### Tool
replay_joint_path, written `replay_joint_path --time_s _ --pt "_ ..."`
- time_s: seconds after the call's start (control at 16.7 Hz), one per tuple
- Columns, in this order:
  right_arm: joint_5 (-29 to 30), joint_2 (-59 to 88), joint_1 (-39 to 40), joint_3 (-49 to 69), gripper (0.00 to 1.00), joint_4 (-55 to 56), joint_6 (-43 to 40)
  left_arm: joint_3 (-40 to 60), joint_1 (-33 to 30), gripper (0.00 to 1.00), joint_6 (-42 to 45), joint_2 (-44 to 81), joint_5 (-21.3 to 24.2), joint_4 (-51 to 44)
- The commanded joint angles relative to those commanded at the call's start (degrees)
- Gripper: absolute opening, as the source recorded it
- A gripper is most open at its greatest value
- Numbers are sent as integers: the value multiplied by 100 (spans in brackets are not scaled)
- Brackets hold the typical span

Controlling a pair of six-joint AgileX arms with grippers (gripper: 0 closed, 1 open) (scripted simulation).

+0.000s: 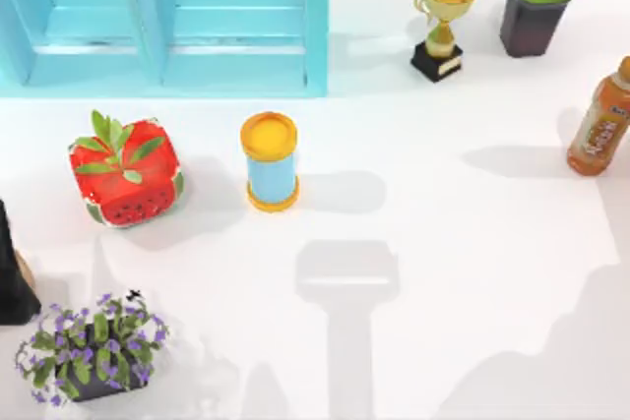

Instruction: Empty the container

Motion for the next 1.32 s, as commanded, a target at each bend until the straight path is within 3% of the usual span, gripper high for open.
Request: replay_joint_path --time_s 0.36,0.72,1.32 --pt "1 444 7 -1112 100 1634 14 0 0 100 0 0 0 0" --pt "1 528 6 -1309 100 1870 14 0 0 100 0 0 0 0" --pt "1 528 6 -1309 25 1870 14 0 0 100 0 0 0 0"
